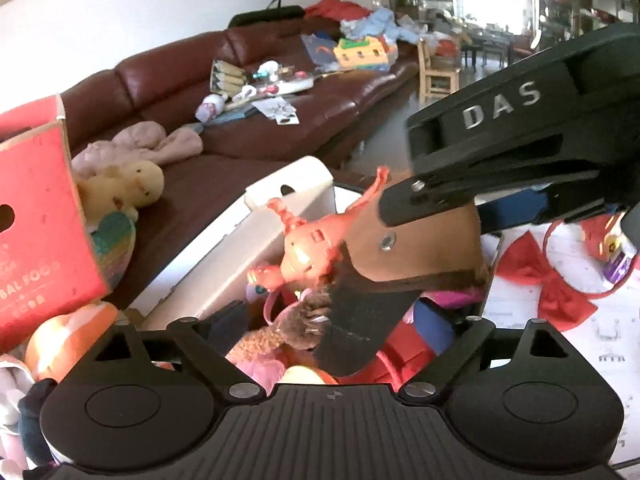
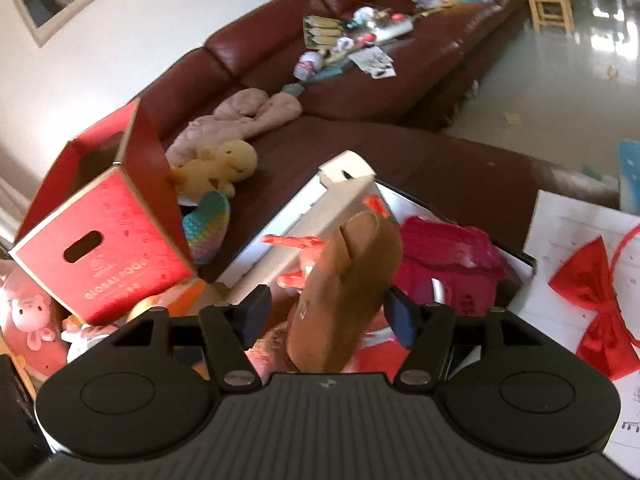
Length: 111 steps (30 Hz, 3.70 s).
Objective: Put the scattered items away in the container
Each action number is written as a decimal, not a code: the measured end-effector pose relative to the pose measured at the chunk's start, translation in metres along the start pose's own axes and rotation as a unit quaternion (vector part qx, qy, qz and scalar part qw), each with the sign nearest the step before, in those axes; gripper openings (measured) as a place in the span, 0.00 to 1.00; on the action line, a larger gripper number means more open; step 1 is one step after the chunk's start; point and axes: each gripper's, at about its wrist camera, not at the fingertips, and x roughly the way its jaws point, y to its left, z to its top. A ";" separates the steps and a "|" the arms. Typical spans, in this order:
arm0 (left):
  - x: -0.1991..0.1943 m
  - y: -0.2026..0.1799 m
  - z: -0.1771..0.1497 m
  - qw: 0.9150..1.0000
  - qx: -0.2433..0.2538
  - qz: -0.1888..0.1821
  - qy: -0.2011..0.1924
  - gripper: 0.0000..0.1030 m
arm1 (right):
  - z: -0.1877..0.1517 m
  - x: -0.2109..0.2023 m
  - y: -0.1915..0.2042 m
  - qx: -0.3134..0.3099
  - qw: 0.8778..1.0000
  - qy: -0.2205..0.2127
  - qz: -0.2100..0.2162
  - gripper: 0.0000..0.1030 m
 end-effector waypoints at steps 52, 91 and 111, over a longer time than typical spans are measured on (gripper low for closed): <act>-0.018 -0.010 -0.017 0.998 -0.006 -0.015 0.060 1.00 | -0.011 -0.029 -0.020 -0.067 0.995 0.051 -0.050 0.95; -0.026 -0.019 -0.029 0.995 0.049 0.013 0.083 0.99 | -0.051 -0.012 0.006 -0.212 0.960 0.144 -0.112 0.97; -0.031 -0.024 -0.027 0.994 0.074 -0.003 0.084 0.99 | -0.050 -0.010 0.008 -0.234 0.952 0.163 -0.109 0.98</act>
